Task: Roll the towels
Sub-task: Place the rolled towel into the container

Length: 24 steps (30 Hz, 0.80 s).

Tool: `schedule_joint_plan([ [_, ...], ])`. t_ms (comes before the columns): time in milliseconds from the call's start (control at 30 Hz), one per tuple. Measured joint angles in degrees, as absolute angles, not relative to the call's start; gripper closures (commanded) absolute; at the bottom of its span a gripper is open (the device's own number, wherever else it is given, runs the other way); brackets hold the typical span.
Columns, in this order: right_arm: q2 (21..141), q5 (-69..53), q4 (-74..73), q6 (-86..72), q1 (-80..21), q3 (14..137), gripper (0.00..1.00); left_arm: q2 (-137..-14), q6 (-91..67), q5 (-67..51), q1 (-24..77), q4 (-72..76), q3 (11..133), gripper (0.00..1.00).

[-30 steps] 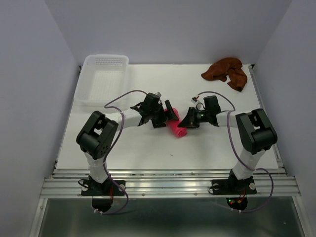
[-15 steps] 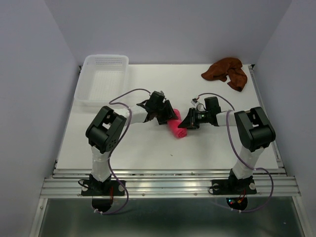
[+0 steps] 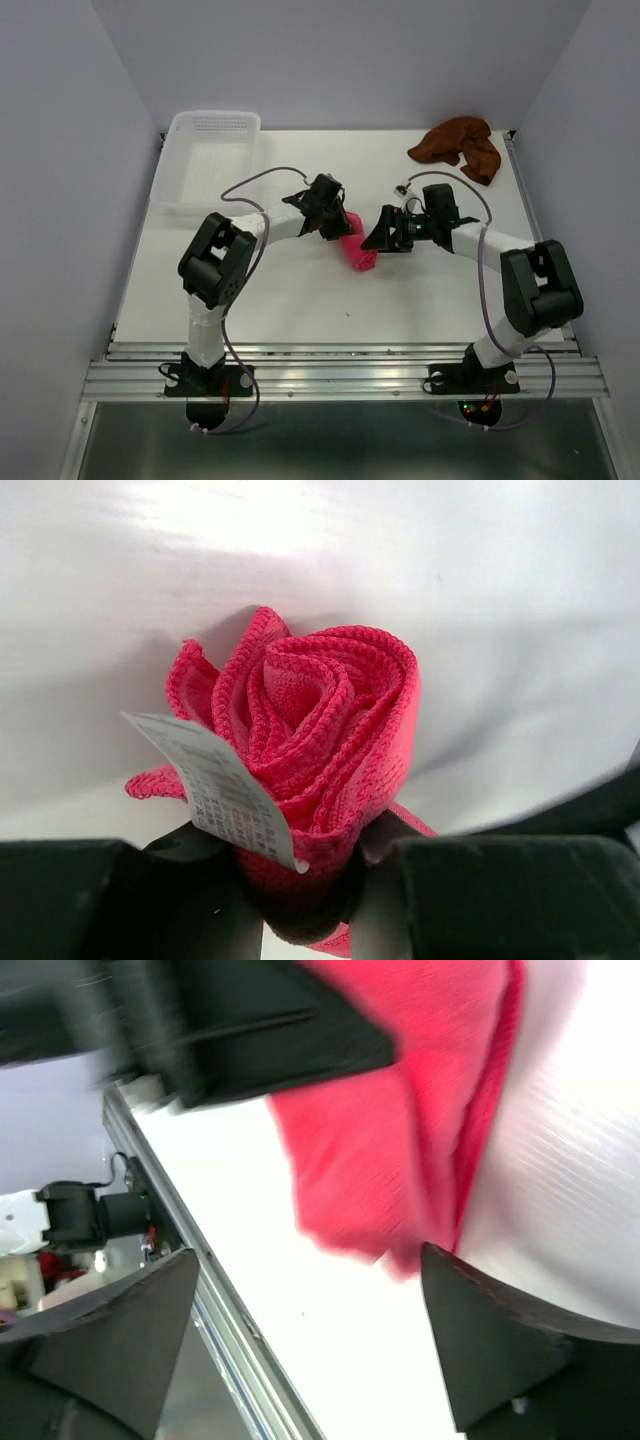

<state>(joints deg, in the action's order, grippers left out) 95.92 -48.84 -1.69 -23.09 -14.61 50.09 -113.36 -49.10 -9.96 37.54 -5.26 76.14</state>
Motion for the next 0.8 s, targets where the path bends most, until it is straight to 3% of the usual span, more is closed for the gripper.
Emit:
schedule_joint_plan([
  [433,74.2,-39.4,-3.8,-22.8,-14.6,50.3,0.0,-107.2,-41.7,-5.3,24.4,-11.0,85.8,1.0],
  [800,74.5,-28.1,-4.6,-24.5,-14.6,51.8,0.0,-105.7,-37.7,-7.9,9.6,-11.2,105.0,1.0],
])
